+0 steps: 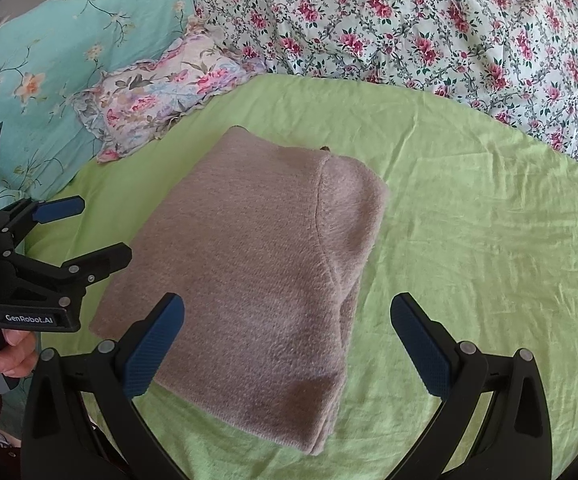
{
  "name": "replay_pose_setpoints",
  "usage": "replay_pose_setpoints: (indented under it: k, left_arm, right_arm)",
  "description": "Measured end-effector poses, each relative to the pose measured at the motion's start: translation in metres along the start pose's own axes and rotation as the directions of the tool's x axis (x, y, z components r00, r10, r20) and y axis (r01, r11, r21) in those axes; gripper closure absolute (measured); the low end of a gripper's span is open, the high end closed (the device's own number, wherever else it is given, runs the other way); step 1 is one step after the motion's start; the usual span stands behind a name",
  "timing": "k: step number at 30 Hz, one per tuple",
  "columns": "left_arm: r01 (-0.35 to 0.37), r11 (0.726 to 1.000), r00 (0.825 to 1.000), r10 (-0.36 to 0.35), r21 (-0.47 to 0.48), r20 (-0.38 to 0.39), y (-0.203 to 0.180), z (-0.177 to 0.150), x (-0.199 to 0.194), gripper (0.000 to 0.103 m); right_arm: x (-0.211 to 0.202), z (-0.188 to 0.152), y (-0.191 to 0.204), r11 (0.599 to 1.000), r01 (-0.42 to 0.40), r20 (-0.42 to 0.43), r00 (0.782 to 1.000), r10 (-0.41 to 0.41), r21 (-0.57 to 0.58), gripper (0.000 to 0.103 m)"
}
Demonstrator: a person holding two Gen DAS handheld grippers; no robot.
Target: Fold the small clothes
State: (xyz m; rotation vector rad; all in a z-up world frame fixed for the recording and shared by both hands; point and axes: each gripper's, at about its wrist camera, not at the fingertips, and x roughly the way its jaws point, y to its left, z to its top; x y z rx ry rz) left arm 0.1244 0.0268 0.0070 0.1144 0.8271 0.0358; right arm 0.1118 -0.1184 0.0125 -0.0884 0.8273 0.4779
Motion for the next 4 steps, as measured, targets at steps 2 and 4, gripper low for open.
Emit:
replay_pose_setpoints:
  k: [2,4]
  left_arm:
    - [0.0,1.0,1.0,0.0,0.001,-0.004,-0.0008,0.001,0.0024,0.001]
    - [-0.001,1.0,1.0,0.001,0.001,-0.005,-0.0024,0.0009,0.0034,0.001]
  right_arm:
    - [0.001,0.0006,-0.0002,1.0,-0.002,0.001,1.0,0.002,0.001,0.0]
    - [0.0019,0.0009,-0.0004,1.0,-0.005,0.003,1.0,0.005,0.004,0.0]
